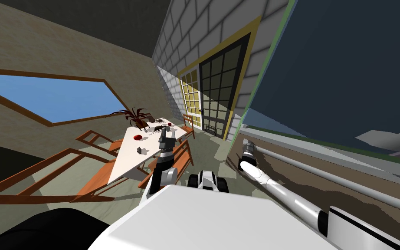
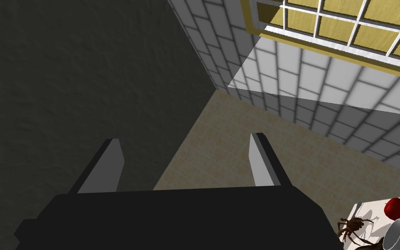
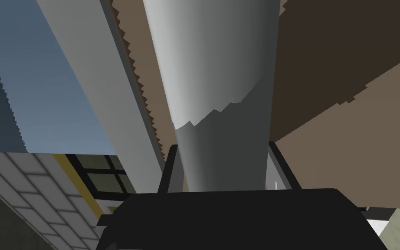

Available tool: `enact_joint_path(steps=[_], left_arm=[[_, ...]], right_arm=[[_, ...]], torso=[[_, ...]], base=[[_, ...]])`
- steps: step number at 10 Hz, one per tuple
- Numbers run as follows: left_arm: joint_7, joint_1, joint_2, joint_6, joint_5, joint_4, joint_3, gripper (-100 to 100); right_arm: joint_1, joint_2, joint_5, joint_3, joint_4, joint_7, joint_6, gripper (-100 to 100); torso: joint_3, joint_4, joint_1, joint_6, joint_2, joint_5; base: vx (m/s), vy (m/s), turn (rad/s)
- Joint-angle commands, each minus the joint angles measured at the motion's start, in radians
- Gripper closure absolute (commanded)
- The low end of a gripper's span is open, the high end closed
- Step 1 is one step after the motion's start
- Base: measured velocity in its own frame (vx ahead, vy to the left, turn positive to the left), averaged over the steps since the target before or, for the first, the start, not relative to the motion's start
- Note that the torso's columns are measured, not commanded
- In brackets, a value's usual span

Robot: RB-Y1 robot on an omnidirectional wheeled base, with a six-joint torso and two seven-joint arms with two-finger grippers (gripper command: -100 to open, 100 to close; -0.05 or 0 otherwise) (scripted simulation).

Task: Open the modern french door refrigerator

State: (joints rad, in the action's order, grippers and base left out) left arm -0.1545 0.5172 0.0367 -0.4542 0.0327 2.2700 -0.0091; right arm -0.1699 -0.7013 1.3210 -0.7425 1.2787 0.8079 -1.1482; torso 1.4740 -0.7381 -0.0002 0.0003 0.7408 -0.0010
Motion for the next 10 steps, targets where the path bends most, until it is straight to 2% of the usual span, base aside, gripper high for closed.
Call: enact_joint_path(steps=[1, 7, 10], left_arm=[[0.000, 0.000, 0.000, 0.000, 0.000, 0.000, 0.000, 0], [0.000, 0.000, 0.000, 0.000, 0.000, 0.000, 0.000, 0], [0.000, 0.000, 0.000, 0.000, 0.000, 0.000, 0.000, 0]], right_arm=[[0.000, 0.000, -0.001, -0.003, 0.004, 0.004, 0.002, 100], [0.012, 0.005, 0.002, -0.024, 0.044, 0.028, -0.010, 100], [0.018, 0.006, 0.006, -0.035, 0.069, 0.040, -0.021, 100]], torso=[[0.001, 0.000, 0.000, 0.000, -0.001, 0.001], [0.004, -0.001, -0.002, -0.001, -0.006, 0.001], [0.001, 0.001, 0.001, -0.001, -0.001, 0.000]], base=[[-0.083, 0.063, -0.009], [-0.119, 0.089, -0.036], [-0.166, 0.114, -0.046]])
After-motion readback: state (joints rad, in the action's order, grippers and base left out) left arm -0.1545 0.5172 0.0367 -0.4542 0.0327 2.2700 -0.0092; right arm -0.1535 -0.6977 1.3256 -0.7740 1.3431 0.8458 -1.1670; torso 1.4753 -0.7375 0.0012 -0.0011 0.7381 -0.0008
